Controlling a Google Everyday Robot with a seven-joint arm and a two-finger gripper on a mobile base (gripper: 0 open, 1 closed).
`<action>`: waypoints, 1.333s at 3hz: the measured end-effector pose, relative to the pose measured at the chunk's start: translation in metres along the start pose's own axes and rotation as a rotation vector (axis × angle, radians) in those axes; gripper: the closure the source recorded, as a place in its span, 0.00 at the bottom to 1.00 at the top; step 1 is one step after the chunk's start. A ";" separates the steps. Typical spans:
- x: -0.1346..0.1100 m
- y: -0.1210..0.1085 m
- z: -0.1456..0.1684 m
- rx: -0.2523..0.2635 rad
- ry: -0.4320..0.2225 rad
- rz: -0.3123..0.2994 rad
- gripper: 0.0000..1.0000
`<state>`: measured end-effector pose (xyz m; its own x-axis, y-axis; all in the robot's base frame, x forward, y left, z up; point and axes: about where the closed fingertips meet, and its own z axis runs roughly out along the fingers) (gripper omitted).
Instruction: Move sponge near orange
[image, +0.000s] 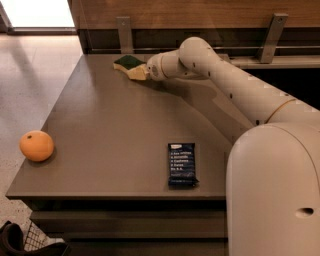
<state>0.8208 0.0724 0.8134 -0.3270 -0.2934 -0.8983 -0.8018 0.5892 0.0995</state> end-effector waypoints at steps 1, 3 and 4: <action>-0.002 0.000 -0.001 0.000 0.000 0.000 0.82; -0.003 0.001 -0.001 0.000 0.000 0.000 1.00; -0.017 0.010 -0.013 -0.005 -0.002 -0.026 1.00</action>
Offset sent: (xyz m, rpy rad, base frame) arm 0.0000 0.0001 0.0023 0.0000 0.0001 0.0001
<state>0.8114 0.0734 0.8356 -0.3048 -0.3068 -0.9017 -0.8125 0.5777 0.0781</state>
